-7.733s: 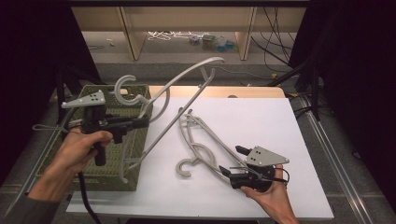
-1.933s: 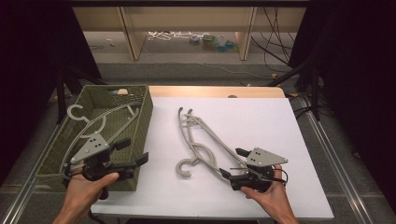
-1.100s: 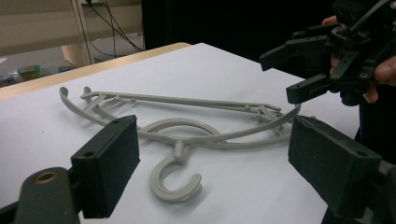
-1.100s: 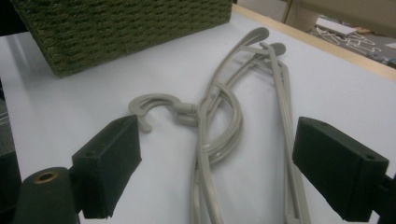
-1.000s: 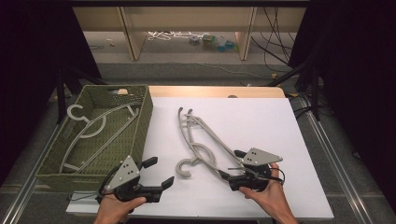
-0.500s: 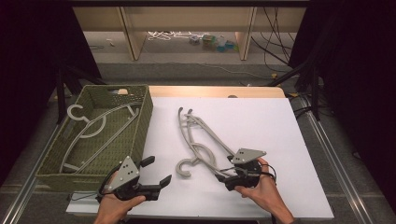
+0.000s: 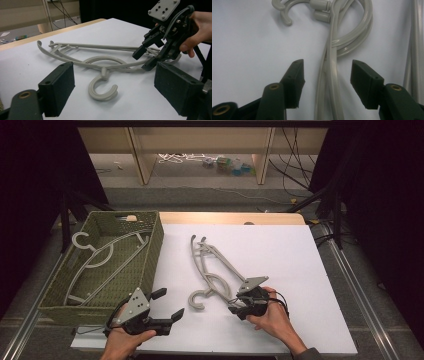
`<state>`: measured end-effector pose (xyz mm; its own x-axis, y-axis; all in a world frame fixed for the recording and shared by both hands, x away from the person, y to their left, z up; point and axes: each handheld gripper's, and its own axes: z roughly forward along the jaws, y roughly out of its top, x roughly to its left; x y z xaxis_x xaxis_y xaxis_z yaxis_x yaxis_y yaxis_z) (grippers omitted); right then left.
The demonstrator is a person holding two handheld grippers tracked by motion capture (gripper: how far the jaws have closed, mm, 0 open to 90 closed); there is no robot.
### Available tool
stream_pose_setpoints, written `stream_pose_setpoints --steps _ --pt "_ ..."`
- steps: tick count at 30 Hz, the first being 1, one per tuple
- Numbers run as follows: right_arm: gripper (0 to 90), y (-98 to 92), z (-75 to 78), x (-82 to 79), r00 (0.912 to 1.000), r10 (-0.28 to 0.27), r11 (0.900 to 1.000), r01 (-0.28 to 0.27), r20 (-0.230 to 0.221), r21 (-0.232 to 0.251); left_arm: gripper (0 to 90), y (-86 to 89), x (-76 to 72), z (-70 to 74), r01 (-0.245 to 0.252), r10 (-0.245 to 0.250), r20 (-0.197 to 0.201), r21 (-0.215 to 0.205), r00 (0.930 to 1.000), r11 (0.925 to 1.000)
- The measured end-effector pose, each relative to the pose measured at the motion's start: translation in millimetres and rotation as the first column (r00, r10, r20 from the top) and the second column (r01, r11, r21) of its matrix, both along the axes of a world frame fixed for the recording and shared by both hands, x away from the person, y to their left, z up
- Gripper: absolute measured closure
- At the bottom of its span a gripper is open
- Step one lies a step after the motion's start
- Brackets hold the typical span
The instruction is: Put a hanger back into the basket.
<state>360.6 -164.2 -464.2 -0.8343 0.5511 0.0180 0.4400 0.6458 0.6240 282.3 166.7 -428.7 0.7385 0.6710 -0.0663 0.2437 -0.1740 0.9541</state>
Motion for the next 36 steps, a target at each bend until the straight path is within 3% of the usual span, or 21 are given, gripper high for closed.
stream_pose_setpoints --steps 8,9,13,26,36 --pt "58.3 6.1 -6.3 8.7 0.9990 -0.006 1.000 0.005 -0.044 -0.015 16.8 -0.1 -0.2 -0.1 0.000 0.000 -0.003 -0.004 1.0000 1.0000" --pt "59.7 6.2 -4.9 9.1 0.9977 -0.008 1.000 0.007 -0.067 -0.020 16.8 0.0 -0.1 0.0 0.002 -0.002 -0.002 -0.004 1.0000 1.0000" --pt "64.9 8.3 -7.0 10.9 0.9984 0.003 1.000 -0.004 -0.057 -0.024 16.8 -0.3 -0.2 -0.2 0.003 -0.003 -0.004 -0.006 1.0000 1.0000" --pt "78.6 11.7 -7.2 13.9 0.9961 0.013 0.999 -0.015 -0.087 -0.029 16.8 -0.3 -0.5 0.0 0.002 -0.002 -0.003 -0.005 1.0000 1.0000" --pt "81.6 11.7 2.7 10.3 0.9975 0.039 0.998 -0.042 -0.058 -0.055 16.9 -0.1 -1.4 0.4 -0.006 0.006 -0.011 -0.005 0.9999 1.0000"
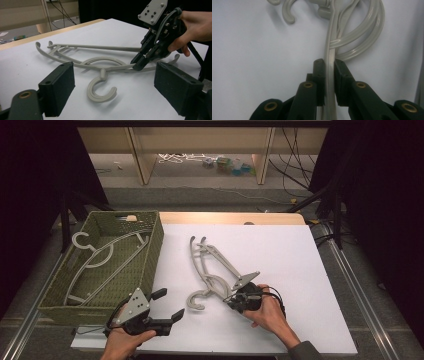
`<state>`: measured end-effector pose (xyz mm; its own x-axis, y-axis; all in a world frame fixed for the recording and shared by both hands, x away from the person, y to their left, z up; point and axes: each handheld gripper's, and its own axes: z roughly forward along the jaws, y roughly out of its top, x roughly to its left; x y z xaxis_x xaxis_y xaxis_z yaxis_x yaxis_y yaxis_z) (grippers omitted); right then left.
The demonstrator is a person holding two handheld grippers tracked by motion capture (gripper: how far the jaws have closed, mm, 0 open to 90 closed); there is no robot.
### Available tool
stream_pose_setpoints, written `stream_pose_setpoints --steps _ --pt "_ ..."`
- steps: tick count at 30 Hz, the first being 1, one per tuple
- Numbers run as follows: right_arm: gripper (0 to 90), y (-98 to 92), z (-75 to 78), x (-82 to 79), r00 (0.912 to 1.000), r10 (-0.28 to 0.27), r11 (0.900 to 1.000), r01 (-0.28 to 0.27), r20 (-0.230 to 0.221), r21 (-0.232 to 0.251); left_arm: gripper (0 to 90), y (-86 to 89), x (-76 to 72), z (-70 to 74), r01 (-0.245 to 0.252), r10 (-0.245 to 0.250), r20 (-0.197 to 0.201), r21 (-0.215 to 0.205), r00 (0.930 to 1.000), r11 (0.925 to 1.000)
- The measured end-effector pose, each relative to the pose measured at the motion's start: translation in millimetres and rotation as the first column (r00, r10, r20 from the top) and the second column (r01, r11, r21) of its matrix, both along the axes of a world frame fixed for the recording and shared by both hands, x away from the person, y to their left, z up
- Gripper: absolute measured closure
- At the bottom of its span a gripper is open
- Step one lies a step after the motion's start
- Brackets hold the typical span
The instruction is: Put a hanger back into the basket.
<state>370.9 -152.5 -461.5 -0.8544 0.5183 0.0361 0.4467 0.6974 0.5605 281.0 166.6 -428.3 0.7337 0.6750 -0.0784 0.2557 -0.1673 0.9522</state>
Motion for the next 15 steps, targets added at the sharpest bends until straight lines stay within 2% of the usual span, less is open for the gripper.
stream_pose_setpoints --steps 5,8,11,12,15 --pt "81.7 -1.9 8.9 -2.6 0.9982 0.046 0.999 -0.045 0.039 -0.026 17.0 -0.2 1.0 -0.6 0.010 -0.010 0.009 0.002 0.9999 0.9999" --pt "81.8 -7.0 14.4 -3.9 0.9966 0.076 0.996 -0.074 0.032 -0.039 17.0 -0.6 1.1 -0.1 0.012 -0.012 0.015 0.024 0.9998 0.9997" --pt "81.9 -12.4 20.8 -4.6 0.9937 0.100 0.994 -0.098 0.050 -0.039 17.1 -3.0 1.9 -0.6 0.014 -0.014 0.012 0.019 0.9998 0.9997" --pt "81.9 -14.6 23.6 -4.8 0.9922 0.113 0.993 -0.111 0.053 -0.046 17.2 -3.3 2.5 0.2 0.017 -0.017 0.017 0.036 0.9997 0.9992" --pt "81.8 -21.2 30.4 -6.5 0.9886 0.136 0.990 -0.132 0.064 -0.057 18.1 -8.3 6.3 1.5 0.022 -0.024 0.028 0.053 0.9993 0.9984"
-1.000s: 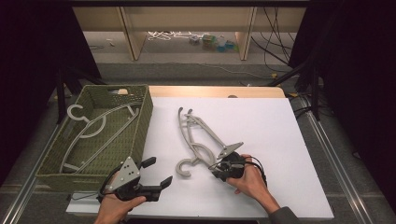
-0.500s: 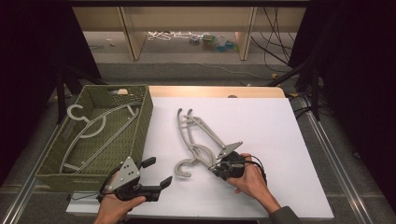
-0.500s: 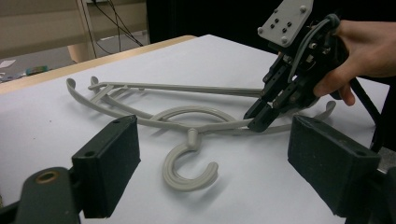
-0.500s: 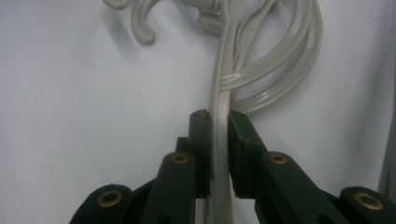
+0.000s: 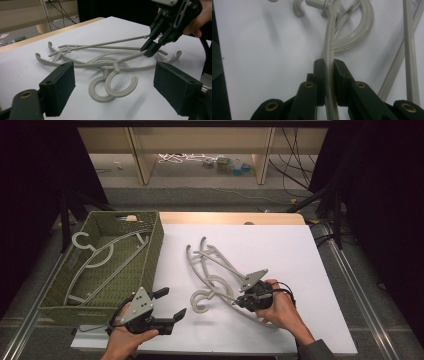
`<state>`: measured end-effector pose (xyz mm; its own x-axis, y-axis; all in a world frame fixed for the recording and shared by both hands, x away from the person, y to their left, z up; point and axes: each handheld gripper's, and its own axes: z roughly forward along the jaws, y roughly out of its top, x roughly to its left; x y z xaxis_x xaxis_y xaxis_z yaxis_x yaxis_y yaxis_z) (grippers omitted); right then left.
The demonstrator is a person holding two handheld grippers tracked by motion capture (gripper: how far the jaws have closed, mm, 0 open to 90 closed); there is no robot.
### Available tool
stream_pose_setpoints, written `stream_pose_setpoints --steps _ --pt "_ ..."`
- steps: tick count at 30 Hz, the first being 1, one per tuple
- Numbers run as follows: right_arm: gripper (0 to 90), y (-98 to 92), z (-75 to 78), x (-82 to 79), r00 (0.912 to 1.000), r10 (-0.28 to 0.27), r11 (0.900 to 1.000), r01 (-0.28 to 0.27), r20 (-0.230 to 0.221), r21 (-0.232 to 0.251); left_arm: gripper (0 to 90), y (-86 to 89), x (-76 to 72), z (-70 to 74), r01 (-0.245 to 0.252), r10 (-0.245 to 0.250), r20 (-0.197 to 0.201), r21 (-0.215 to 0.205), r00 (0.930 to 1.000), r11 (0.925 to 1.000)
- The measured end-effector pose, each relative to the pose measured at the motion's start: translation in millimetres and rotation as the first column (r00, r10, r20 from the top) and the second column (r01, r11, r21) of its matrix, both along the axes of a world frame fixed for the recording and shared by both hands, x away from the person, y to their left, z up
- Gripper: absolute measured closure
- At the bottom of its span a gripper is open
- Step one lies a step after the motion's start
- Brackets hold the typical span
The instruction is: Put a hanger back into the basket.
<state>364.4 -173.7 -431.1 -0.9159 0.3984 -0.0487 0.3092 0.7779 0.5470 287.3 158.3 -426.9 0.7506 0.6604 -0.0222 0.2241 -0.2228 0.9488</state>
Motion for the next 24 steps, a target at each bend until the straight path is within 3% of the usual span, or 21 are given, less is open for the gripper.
stream_pose_setpoints --steps 4,10,11,17,19,20,21,22,23,24 --pt "81.6 -9.4 8.4 -1.9 0.9994 0.034 0.999 -0.034 0.003 0.008 19.7 -10.3 9.1 2.6 0.017 -0.017 0.005 0.040 0.9998 0.9990" --pt "81.7 -20.2 23.6 -6.6 0.9983 0.056 0.998 -0.056 0.018 0.032 20.8 -30.2 27.5 4.7 0.047 -0.046 -0.012 0.123 0.9989 0.9913" --pt "81.7 -21.6 25.6 -7.3 0.9980 0.061 0.997 -0.062 0.018 0.034 21.3 -33.5 30.9 4.9 0.044 -0.045 0.005 0.136 0.9990 0.9897" --pt "81.7 -30.3 35.3 -9.2 0.9967 0.078 0.996 -0.079 0.021 0.042 25.4 -47.9 52.2 -1.3 0.050 -0.051 -0.002 0.213 0.9987 0.9757" --pt "81.7 -32.8 38.0 -10.0 0.9967 0.078 0.996 -0.079 0.023 0.046 25.6 -49.4 59.1 -3.2 0.050 -0.052 0.000 0.252 0.9987 0.9664" --pt "81.8 -34.0 39.5 -9.9 0.9962 0.082 0.995 -0.083 0.030 0.046 26.3 -52.0 61.4 -5.2 0.043 -0.047 0.009 0.248 0.9989 0.9678" --pt "81.8 -34.9 40.8 -10.3 0.9961 0.080 0.995 -0.082 0.037 0.049 27.0 -54.3 63.7 -6.5 0.047 -0.051 0.010 0.270 0.9986 0.9616" --pt "81.8 -35.8 42.6 -10.8 0.9958 0.084 0.995 -0.086 0.036 0.054 27.8 -54.6 65.7 -6.7 0.066 -0.072 0.006 0.304 0.9974 0.9504" --pt "81.8 -36.1 43.6 -11.3 0.9958 0.084 0.995 -0.086 0.035 0.059 28.2 -57.7 66.7 -8.7 0.057 -0.064 0.015 0.295 0.9978 0.9537" --pt "81.8 -36.7 44.8 -11.7 0.9958 0.083 0.995 -0.085 0.039 0.060 28.3 -59.6 68.9 -9.7 0.062 -0.076 0.033 0.309 0.9966 0.9490"
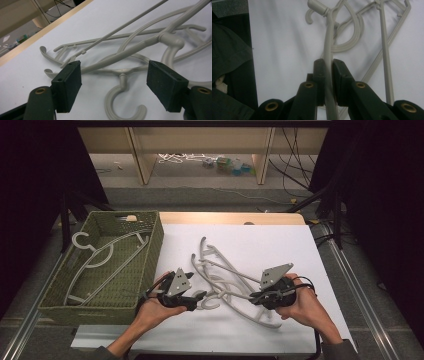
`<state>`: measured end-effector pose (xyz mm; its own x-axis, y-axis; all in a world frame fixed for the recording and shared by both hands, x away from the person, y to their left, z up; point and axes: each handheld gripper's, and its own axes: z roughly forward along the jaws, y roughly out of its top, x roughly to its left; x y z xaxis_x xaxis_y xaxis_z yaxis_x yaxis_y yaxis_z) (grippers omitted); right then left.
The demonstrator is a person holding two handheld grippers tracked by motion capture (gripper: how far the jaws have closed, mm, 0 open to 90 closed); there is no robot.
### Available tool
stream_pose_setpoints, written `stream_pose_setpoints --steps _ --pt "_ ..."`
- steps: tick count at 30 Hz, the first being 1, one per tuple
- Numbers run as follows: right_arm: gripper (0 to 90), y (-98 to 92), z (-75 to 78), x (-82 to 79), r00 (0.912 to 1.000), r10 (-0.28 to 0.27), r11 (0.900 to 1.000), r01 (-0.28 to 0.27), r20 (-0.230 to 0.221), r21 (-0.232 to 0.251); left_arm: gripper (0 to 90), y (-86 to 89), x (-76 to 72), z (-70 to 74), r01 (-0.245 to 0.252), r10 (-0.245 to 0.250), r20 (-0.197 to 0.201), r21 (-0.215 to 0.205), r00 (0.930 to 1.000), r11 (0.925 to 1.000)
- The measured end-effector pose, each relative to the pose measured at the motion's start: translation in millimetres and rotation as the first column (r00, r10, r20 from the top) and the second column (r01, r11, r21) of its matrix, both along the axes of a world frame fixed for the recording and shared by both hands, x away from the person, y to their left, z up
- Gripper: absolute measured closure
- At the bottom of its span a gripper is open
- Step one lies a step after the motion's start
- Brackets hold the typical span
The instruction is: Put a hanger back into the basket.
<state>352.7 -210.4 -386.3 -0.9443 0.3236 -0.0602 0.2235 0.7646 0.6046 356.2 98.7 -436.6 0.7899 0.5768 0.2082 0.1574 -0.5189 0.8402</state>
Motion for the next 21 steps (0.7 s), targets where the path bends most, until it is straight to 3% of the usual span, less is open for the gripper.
stream_pose_setpoints --steps 1,4,5,7,10,12,14,18,21 --pt "81.8 -0.4 1.3 -0.4 1.0000 -0.001 1.000 0.001 0.002 0.004 28.8 -1.2 3.0 -0.6 0.016 -0.016 0.006 0.025 0.9999 0.9996" --pt "81.8 -1.3 3.5 -1.1 0.9999 0.003 1.000 -0.003 0.011 0.014 29.9 -6.7 8.8 -3.0 0.026 -0.026 0.007 0.026 0.9996 0.9993" --pt "81.8 -1.3 3.8 -1.1 0.9999 0.006 1.000 -0.006 0.014 0.013 30.1 -8.2 10.7 -3.4 0.039 -0.040 0.013 0.050 0.9991 0.9980" --pt "81.8 -1.6 4.9 -1.7 0.9999 0.010 1.000 -0.010 0.009 0.013 32.3 -11.7 13.9 -5.5 0.052 -0.052 0.016 0.037 0.9985 0.9980" --pt "81.8 -1.9 6.1 -2.8 0.9999 0.004 1.000 -0.005 0.012 0.008 34.9 -12.9 17.1 -5.0 0.075 -0.078 0.041 0.059 0.9961 0.9954" --pt "81.8 -3.2 7.3 -2.7 0.9998 0.016 1.000 -0.016 0.011 0.019 35.8 -12.4 18.8 -4.5 0.098 -0.101 0.037 0.063 0.9942 0.9931" --pt "81.8 -4.9 8.8 -3.0 0.9997 0.024 0.999 -0.024 0.004 0.027 35.9 -13.4 20.4 -5.7 0.098 -0.099 0.041 0.043 0.9942 0.9943" --pt "81.9 -6.0 11.6 -3.6 0.9995 0.031 0.999 -0.031 0.007 0.030 36.6 -13.2 25.4 -7.9 0.119 -0.122 0.025 0.082 0.9923 0.9895" --pt "81.8 -7.2 13.9 -4.6 0.9993 0.038 0.999 -0.038 0.004 0.039 37.1 -15.2 27.0 -10.1 0.133 -0.136 0.036 0.089 0.9900 0.9872"
